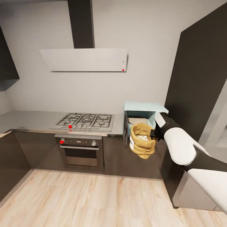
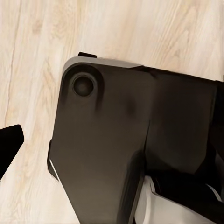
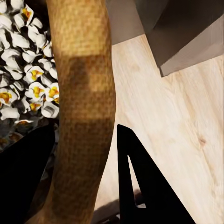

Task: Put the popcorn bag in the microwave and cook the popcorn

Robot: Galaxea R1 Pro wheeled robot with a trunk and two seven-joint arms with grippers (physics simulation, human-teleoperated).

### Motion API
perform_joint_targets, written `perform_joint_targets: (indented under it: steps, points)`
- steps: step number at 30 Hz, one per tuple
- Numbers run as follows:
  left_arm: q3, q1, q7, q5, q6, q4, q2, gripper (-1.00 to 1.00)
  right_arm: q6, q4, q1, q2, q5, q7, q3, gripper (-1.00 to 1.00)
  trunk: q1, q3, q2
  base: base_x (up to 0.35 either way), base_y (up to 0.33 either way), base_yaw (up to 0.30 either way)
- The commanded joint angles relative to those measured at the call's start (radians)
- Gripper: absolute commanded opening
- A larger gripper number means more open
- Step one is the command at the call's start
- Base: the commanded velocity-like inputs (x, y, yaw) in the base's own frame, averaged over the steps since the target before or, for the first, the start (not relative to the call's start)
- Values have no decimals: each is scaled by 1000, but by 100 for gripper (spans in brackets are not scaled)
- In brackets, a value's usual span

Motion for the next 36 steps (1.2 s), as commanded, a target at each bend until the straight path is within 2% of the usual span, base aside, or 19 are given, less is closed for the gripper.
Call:
perform_joint_targets:
  steps: [1,16,33,36]
  points:
    - [2,0,1,2,-1,-2,-1,100,3,-2,0,0,0,-4,-6,-100,1,-2,-2,341,-5,0]
    - [4,0,1,2,-2,-2,-2,100,3,-2,1,-4,0,-1,-5,-100,1,-2,-2,332,-131,0]
    - [5,1,0,-1,-5,-2,-2,100,3,-2,1,3,1,0,-1,-100,1,-2,-2,19,-7,0]
    - [2,0,0,-1,-3,-2,-2,100,3,-2,1,3,1,0,-1,-100,1,-2,-2,222,0,0]
